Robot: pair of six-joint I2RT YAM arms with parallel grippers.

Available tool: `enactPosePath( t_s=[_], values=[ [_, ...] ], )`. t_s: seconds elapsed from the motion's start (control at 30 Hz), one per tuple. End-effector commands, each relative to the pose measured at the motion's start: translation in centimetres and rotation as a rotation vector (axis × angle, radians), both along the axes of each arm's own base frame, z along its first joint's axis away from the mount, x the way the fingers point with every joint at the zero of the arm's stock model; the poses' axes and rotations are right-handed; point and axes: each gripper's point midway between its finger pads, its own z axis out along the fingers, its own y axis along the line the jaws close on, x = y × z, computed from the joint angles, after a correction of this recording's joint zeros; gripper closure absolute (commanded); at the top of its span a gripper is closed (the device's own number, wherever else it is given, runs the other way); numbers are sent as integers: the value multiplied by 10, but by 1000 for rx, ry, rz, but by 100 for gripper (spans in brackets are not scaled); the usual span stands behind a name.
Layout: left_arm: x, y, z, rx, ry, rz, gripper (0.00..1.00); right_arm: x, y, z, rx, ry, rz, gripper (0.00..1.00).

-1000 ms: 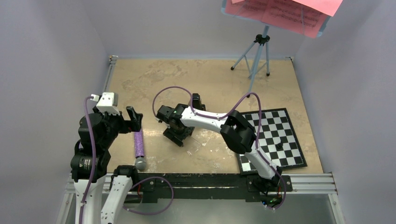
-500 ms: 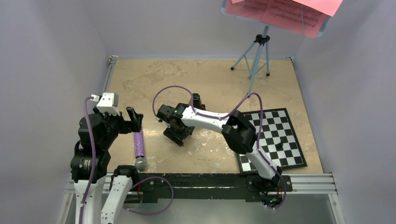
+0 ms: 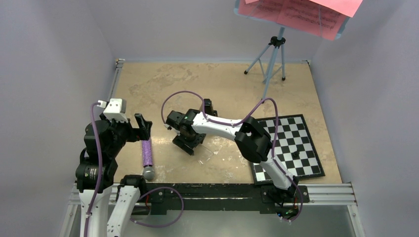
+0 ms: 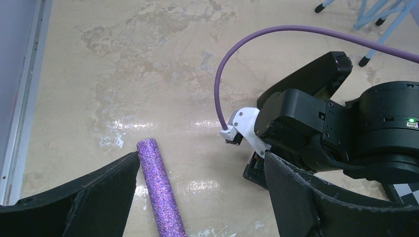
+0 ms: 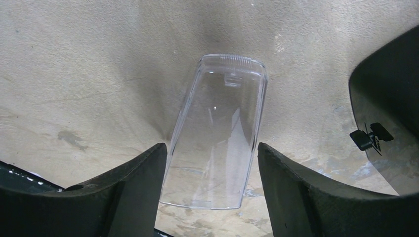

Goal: Pack up the instrument practice props

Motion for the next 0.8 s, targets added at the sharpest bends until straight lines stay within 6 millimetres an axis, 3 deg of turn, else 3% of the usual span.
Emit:
enactPosePath(
  t_s=[0.0, 0.23, 0.4, 0.77],
  values=[
    [2, -4, 6, 1, -32, -24, 0, 0, 10, 16, 45, -5, 21, 28],
    [2, -3, 5, 6, -29, -23, 0, 1, 11, 14, 45, -7, 25, 30],
    [2, -4, 2, 1, -22, -27, 0, 4, 12, 11, 43, -15, 26, 23],
    [1, -5, 0, 3, -14, -31, 0, 5, 15, 9, 44, -14, 35, 28]
  ],
)
